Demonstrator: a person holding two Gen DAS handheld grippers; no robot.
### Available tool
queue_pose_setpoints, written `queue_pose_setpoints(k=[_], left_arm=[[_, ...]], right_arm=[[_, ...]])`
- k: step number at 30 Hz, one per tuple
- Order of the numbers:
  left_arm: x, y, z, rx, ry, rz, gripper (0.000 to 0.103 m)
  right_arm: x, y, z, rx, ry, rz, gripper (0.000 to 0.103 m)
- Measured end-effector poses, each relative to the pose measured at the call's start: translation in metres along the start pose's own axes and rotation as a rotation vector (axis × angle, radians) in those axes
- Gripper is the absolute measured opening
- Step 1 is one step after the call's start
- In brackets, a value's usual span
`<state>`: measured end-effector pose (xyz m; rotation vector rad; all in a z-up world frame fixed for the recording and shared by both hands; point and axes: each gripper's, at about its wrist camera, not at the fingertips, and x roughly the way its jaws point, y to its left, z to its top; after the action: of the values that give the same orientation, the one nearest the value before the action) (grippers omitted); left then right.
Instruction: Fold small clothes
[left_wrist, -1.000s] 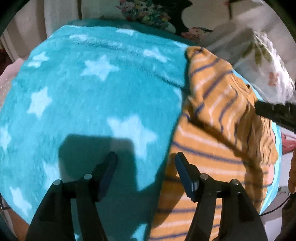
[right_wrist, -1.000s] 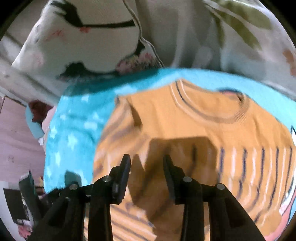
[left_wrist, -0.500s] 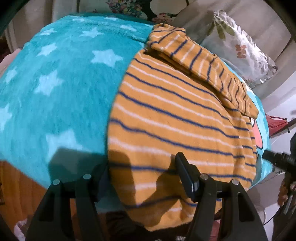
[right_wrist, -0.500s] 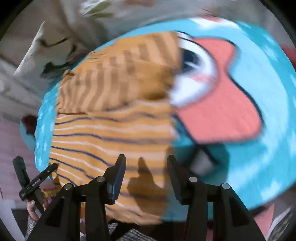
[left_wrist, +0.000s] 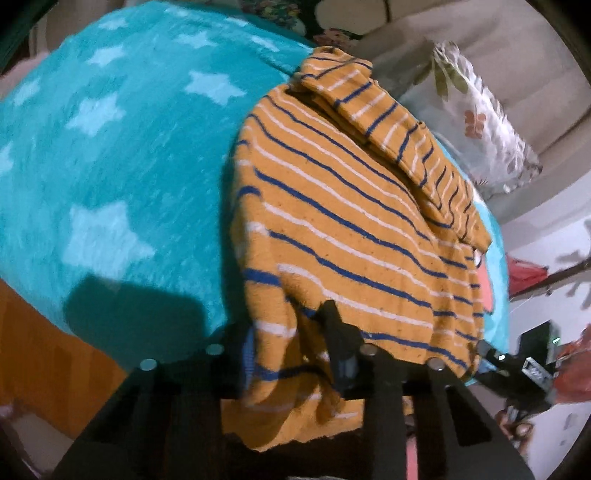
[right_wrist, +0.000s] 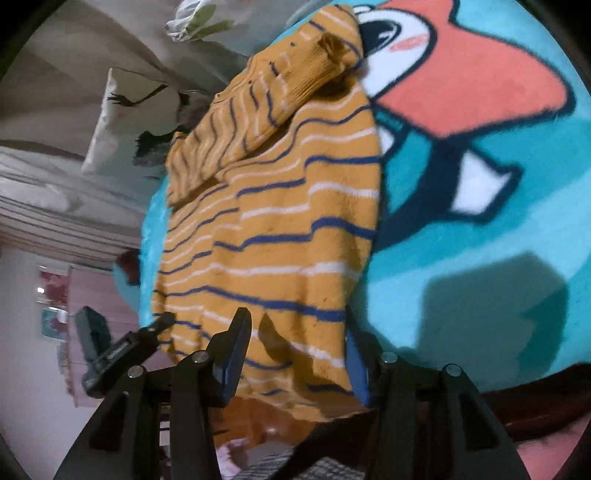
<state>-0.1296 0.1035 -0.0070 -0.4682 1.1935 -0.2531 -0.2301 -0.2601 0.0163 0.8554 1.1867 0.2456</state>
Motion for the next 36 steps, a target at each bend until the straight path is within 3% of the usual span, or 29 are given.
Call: queue_pose_setpoints(k=[6, 12, 16, 25, 31, 36], left_arm=[[0.0, 0.01, -0.001, -0.057, 0.0, -0.066, 0.03], [0.001, 0.01, -0.001, -0.077, -0.002, -0.105, 0.042], [0.001, 0.004, -0.004, -0.039, 0.002, -0.105, 0.045], [-0.003, 0.008, -0.024, -0.007, 0.026, -0.175, 0.045], [-0.004, 0.008, -0.035, 0.005, 0.039, -0.188, 0.046], [0.007, 0.015, -0.046, -0.027, 0.084, -0.181, 0.047]], right_arm=[[-0.004, -0.027, -0.007, 0.146, -0.023, 0.14, 0.052], [-0.028, -0.034, -0.006, 0.145, -0.119, 0.053, 0.051], [-0.028, -0.041, -0.012, 0.145, -0.121, 0.085, 0.051], [0.016, -0.021, -0.04, 0.095, 0.061, 0.211, 0.051], [0.063, -0.016, -0.069, 0.086, 0.189, 0.173, 0.053], [0.075, -0.006, -0.078, 0.056, 0.216, 0.147, 0.052]])
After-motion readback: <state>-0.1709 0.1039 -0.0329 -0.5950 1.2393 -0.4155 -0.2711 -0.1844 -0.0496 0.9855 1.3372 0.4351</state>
